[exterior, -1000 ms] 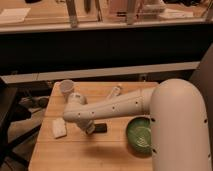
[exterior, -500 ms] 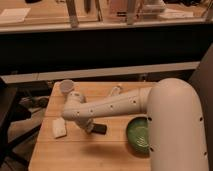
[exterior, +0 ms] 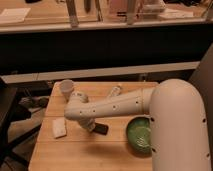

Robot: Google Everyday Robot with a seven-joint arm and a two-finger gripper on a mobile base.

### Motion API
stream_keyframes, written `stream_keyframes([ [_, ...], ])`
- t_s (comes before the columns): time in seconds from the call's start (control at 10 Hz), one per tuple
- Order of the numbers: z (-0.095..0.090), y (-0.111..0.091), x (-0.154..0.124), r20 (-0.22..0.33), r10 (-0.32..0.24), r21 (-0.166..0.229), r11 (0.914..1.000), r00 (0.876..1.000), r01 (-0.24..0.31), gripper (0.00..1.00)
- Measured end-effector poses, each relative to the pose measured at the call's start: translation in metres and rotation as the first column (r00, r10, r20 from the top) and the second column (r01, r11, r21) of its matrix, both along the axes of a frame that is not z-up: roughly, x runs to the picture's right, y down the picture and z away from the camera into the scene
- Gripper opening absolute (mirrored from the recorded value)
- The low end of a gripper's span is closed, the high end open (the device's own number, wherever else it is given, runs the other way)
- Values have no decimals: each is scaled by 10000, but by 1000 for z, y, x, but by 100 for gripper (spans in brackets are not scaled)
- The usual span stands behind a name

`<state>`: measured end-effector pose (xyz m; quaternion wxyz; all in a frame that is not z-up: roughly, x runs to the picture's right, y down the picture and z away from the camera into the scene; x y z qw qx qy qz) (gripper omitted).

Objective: Push the eraser across the table

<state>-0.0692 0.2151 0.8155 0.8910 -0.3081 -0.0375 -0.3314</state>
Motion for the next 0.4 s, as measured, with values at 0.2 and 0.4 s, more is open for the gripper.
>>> stream_keyframes([
  [0.2,1,-1,3,-23,76,20,10000,10000,-76,3],
  [0.4,3,-2,7,-36,140,24,9999,9999,-140,3],
])
